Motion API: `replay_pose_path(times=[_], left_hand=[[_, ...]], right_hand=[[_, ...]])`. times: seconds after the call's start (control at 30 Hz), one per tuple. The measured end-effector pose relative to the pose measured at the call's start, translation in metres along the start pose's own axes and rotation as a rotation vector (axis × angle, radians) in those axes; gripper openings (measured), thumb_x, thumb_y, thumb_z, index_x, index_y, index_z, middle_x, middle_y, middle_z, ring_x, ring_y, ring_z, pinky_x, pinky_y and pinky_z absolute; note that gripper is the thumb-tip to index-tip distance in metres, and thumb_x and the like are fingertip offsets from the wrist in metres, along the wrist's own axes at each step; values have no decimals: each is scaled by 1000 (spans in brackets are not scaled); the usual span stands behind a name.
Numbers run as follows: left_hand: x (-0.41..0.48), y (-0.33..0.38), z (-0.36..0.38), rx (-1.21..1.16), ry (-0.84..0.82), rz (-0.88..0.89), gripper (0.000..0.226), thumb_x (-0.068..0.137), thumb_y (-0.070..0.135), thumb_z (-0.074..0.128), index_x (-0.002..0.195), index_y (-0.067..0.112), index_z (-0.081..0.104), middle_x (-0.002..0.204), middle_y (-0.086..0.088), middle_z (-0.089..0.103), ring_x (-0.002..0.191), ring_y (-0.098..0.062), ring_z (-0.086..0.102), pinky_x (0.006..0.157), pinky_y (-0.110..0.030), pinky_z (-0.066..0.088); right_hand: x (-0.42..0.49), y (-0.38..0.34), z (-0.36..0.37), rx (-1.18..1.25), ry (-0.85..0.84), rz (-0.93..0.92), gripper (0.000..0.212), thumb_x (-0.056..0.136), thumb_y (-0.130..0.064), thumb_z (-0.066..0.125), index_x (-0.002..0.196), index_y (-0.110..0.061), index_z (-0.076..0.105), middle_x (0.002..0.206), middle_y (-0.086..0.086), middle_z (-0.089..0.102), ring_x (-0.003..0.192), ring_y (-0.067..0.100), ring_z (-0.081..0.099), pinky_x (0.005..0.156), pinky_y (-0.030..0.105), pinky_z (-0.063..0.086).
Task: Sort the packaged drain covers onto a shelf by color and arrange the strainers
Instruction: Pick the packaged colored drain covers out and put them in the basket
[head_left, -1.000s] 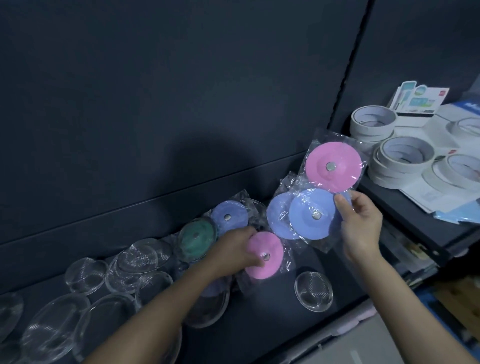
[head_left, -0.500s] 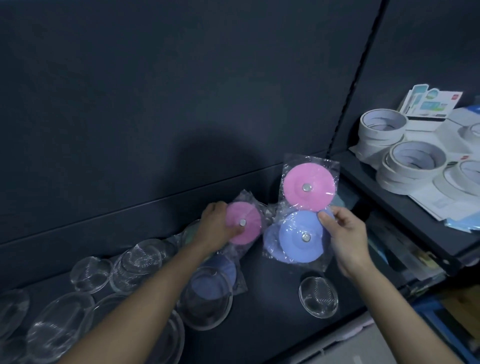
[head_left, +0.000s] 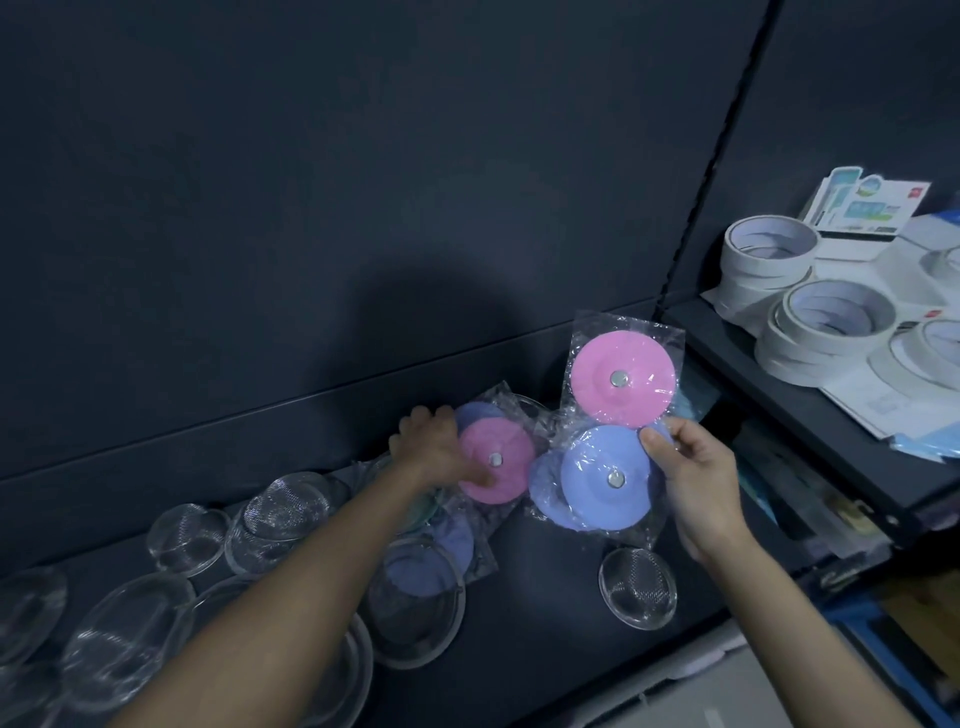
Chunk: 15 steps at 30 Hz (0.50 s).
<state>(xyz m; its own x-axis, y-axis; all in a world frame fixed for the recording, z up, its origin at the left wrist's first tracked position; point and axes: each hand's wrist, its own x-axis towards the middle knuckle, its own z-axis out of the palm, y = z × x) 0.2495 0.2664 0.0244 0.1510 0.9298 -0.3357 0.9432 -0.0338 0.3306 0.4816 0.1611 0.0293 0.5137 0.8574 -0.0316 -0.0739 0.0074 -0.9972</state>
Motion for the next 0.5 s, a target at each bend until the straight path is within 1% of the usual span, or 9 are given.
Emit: replay_pose_path(times=[0.1,0.17,0.23,0.3,0.37,0.43,0.47,0.5], left_hand=[[-2,-7,2,-9,-10,13,106,55,64,78,136,14,31,139,-9,35,129,-29,32,105,-42,27],[-6,-10,6,-46,-23,29,98,57,62,77,130,14,34,135,-5,42,127,-25,39,108,-45,20],[-8,-12,11,-97,-9,46,89,57,60,77,122,17,34,128,2,49,121,-20,46,109,-47,15],[-9,-12,11,-151,12,54,89,56,58,79,120,20,30,125,6,51,119,-18,49,109,-48,12],[-10,-9,8,-187,43,64,97,55,54,82,127,20,27,128,5,50,120,-19,49,108,-45,17],[-10,-7,6,-195,91,66,106,53,51,84,136,18,26,130,2,51,120,-21,49,105,-40,28],[-10,-7,6,-205,126,77,103,52,48,85,135,17,30,127,2,52,117,-22,51,102,-38,34],[-10,-7,7,-229,163,101,94,52,45,86,127,17,38,120,1,55,110,-22,54,95,-37,41]], right_hand=[[-3,0,0,2,3,-1,15,89,-3,58,78,-12,63,80,14,60,74,24,50,73,39,42],[-5,-1,1,7,0,-1,15,88,-3,59,77,-11,63,79,14,59,74,24,50,73,39,42],[-5,-1,1,10,-4,0,16,88,-3,59,77,-12,63,78,14,59,74,24,50,72,38,42],[-6,-1,1,16,-9,-2,16,88,-2,59,76,-12,64,79,13,60,74,24,51,73,39,43],[-7,-2,0,32,-14,5,16,88,-2,59,77,-12,65,79,12,61,74,24,52,74,39,44],[-8,-4,-1,44,-14,8,16,89,-2,58,78,-12,65,80,12,62,76,24,53,75,40,44],[-8,-4,-2,45,-14,6,16,89,-2,58,79,-12,65,81,12,62,77,24,53,76,41,45],[-7,-4,-3,49,-14,8,15,89,-3,58,80,-12,66,82,12,62,77,24,53,77,42,45]])
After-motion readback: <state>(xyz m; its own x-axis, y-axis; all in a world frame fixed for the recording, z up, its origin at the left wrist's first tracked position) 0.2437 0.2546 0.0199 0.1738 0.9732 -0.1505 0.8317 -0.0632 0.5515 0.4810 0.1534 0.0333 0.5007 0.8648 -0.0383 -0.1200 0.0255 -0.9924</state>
